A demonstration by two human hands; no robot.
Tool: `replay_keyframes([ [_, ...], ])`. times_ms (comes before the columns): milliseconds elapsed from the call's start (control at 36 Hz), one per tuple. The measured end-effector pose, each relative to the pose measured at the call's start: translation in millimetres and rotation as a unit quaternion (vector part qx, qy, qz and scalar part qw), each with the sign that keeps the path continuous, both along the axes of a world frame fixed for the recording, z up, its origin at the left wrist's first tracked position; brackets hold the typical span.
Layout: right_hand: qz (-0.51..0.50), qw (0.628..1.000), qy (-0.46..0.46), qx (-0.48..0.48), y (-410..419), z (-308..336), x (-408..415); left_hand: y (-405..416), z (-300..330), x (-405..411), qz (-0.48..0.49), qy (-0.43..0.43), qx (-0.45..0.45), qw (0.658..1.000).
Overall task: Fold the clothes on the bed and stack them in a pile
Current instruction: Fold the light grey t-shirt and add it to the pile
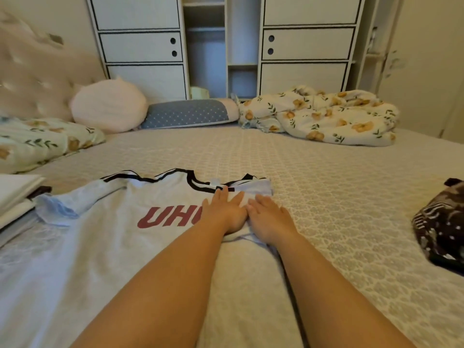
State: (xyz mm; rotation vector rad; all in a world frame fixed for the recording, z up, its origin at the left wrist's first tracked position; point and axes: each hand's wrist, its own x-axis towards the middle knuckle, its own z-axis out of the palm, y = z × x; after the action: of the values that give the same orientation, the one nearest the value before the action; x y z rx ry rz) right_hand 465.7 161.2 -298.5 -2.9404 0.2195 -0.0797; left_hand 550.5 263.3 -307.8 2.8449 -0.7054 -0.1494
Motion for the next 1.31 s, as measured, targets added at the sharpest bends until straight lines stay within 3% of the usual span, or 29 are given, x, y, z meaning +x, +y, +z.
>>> replay_keyframes([
  [278, -0.058, 0.997, 0.037, 0.043, 21, -10, -60, 54, -3, -46, -0.002, 0.0, 0.003, 1.0],
  [556, -0.091, 0.992, 0.075, 0.048, 97, 4, -200, 160, 2, -195, 0.022, -0.02, 0.0, 1.0],
  [750, -0.115, 0.99, 0.083, 0.023, 156, 10, -315, 234, 2, -291, -0.019, -0.023, 0.016, 0.999],
  [806, -0.108, 0.99, 0.095, 0.002, 174, 9, -341, 263, 0, -313, 0.004, -0.05, 0.013, 0.999],
  [889, -0.072, 0.991, 0.108, 0.014, 197, 7, -366, 317, 4, -326, 0.129, -0.077, -0.001, 0.989],
  [972, -0.059, 0.992, 0.114, 0.017, 216, 9, -376, 365, 14, -326, 0.281, -0.043, -0.047, 0.957],
  [1028, -0.058, 0.992, 0.109, 0.016, 231, 10, -378, 386, 21, -326, 0.334, -0.034, -0.065, 0.94],
  [1083, -0.059, 0.993, 0.103, 0.02, 245, 9, -378, 399, 27, -324, 0.354, -0.009, -0.105, 0.929],
  [1222, -0.084, 0.994, 0.062, 0.025, 268, 22, -368, 405, 45, -306, 0.354, 0.09, -0.303, 0.88],
  [1306, -0.056, 0.998, 0.003, -0.012, 277, 27, -366, 411, 49, -304, 0.366, 0.07, -0.334, 0.866],
])
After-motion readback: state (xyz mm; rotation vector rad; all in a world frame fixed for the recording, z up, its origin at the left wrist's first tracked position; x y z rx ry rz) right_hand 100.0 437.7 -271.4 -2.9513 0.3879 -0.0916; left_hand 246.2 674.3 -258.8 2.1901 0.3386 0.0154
